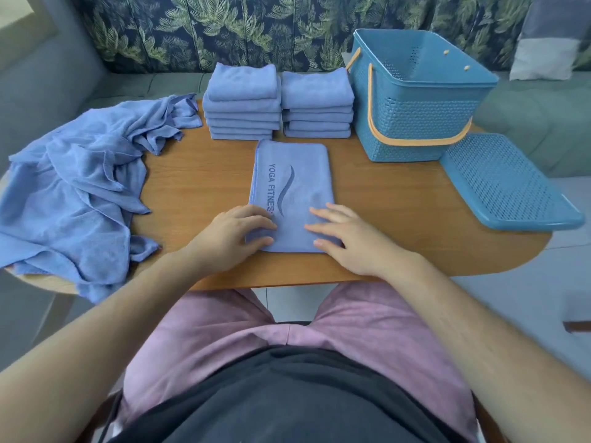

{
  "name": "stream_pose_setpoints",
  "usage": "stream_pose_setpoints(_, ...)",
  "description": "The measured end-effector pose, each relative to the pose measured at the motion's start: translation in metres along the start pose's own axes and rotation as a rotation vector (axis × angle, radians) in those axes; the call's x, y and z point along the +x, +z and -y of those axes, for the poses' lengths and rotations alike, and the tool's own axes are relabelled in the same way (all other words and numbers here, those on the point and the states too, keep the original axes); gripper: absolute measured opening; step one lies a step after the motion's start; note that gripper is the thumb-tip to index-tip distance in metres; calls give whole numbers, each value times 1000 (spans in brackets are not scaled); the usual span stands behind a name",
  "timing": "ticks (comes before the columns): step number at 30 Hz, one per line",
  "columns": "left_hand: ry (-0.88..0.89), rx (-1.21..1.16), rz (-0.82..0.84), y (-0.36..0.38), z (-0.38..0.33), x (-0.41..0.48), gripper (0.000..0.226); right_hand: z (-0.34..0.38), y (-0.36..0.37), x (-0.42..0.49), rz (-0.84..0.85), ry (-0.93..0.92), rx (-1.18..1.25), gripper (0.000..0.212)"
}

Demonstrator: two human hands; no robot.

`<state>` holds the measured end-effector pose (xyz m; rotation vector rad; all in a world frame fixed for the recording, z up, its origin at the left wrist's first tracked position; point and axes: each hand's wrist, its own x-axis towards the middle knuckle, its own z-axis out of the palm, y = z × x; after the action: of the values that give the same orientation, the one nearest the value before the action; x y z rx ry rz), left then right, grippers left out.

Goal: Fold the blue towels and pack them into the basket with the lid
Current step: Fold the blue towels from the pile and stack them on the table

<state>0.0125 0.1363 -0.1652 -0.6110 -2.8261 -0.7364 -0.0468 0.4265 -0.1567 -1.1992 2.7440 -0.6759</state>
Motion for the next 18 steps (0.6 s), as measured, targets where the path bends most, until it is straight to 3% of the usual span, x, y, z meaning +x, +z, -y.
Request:
stream_pose_setpoints(6, 13, -171, -28, -5, 12, -24, 20, -11, -7, -25, -116, -87, 91, 30)
stream_pose_setpoints(9, -3, -206, 24, -10, 14, -29, 28, -13, -11, -26, -91, -102, 106, 35)
stream_pose_setpoints(13, -40, -194, 52, -14, 13, -22, 22, -19, -15, -20, -52, -93, 100, 32)
stream_pose_setpoints(18, -5, -94, -20, -12, 11, -22, 11, -12, -12, -22, -153, -58, 81, 29)
